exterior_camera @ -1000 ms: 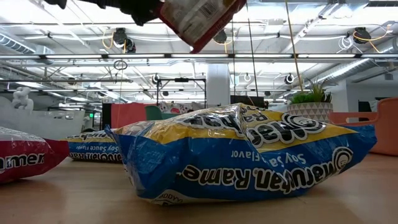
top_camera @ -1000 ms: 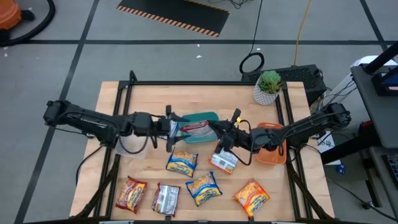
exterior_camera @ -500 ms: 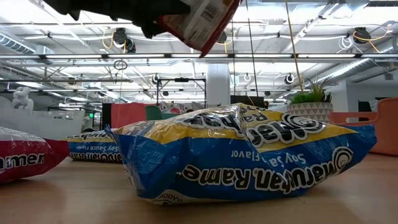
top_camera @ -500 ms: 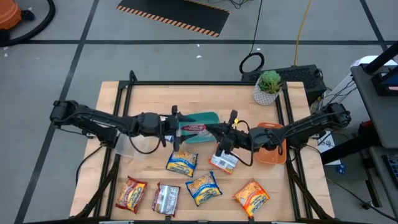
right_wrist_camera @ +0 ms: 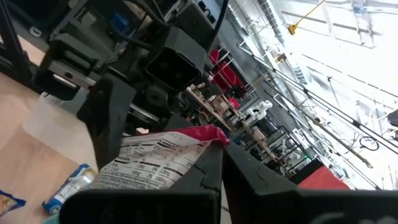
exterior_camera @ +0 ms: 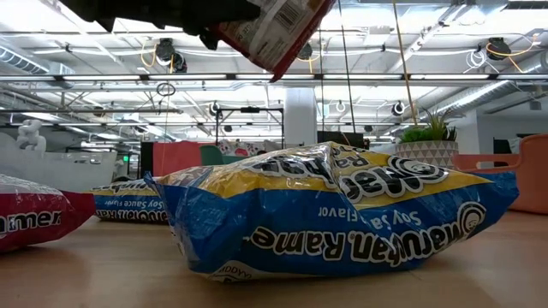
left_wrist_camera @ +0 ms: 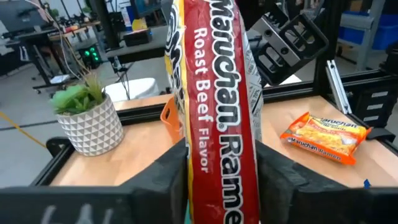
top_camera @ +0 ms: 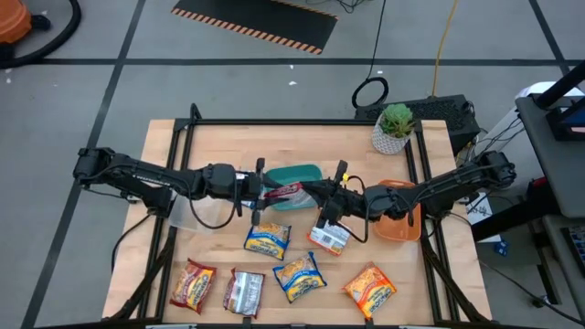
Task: Sort Maruchan noodles
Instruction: Put the top red noodle pack into the transparent bin
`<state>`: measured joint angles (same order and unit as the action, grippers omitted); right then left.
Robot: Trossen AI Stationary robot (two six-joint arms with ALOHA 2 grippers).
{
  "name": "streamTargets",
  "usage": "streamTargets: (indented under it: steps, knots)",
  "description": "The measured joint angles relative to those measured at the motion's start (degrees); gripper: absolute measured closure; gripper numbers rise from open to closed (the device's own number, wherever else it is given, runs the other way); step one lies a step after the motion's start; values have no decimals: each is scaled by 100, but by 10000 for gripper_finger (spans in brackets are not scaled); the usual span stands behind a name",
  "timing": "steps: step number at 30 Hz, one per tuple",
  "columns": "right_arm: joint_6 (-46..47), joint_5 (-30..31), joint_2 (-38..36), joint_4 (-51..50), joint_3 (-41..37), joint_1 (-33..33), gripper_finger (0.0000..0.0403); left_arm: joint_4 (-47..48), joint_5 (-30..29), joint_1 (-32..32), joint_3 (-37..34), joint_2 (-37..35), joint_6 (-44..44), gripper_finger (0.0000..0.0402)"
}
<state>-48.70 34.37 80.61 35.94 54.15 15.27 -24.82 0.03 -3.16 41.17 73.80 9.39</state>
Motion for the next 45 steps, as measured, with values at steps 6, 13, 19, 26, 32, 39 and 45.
streamTargets:
  steps: [6,13,19,26,32,39,45]
  knots:
    - [-40,0,1,-74,0,-20,403,99,-2,0,0,-2,0,284]
    - [-102,10,1,-72,0,-20,397,161,-2,0,0,-33,-1,282]
    - [-151,397,-23,-25,0,3,368,512,-5,0,-8,-141,174,282]
    - [126,498,-287,-14,0,106,327,1234,3,-2,-9,-645,319,282]
    - [208,867,-458,-80,0,241,310,2437,-190,-7,-9,-1516,516,282]
    - [-26,1226,-462,-128,0,328,309,3896,-1218,-2,-9,-2644,555,282]
    - [-40,1214,-462,-154,0,328,308,4974,-1561,-2,-9,-3368,535,282]
